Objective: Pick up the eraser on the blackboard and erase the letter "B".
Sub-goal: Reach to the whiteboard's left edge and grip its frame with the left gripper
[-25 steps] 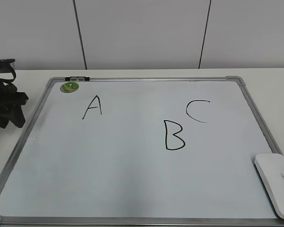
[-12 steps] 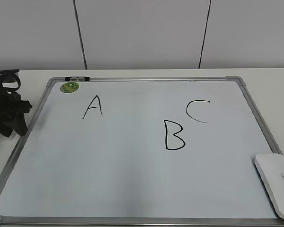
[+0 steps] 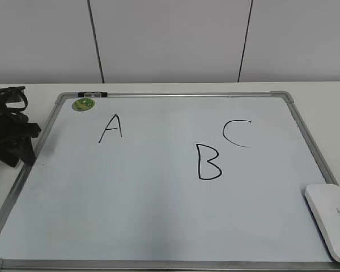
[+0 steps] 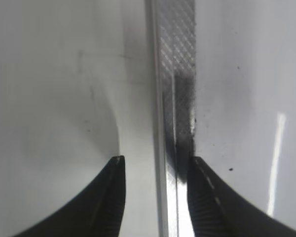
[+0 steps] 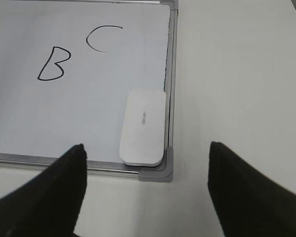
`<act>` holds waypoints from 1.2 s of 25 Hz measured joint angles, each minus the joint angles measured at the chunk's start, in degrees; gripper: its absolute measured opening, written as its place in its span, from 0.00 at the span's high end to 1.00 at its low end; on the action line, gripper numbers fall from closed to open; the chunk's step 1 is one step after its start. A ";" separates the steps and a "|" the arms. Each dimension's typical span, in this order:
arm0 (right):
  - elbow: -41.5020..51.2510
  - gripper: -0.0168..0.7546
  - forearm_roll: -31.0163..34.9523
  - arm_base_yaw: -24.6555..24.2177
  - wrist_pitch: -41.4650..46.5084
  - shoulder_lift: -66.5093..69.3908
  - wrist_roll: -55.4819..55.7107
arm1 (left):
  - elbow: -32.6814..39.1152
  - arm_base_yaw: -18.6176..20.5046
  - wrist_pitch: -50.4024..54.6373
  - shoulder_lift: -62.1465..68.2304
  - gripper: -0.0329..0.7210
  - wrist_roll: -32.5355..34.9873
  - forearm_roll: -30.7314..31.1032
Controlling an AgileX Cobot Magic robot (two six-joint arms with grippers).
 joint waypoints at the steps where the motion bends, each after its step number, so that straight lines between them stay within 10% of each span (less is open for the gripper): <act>1: 0.00 0.22 0.00 0.00 0.00 0.00 0.00 | 0.00 0.00 0.00 0.28 0.57 0.00 -0.15; 14: 0.00 0.22 0.00 0.00 0.00 0.00 0.00 | -0.34 0.00 0.48 1.37 0.89 0.00 -2.21; 30: -1.80 0.22 0.00 0.00 -2.88 3.82 -1.54 | -0.71 0.12 1.04 1.70 0.94 -0.10 -2.75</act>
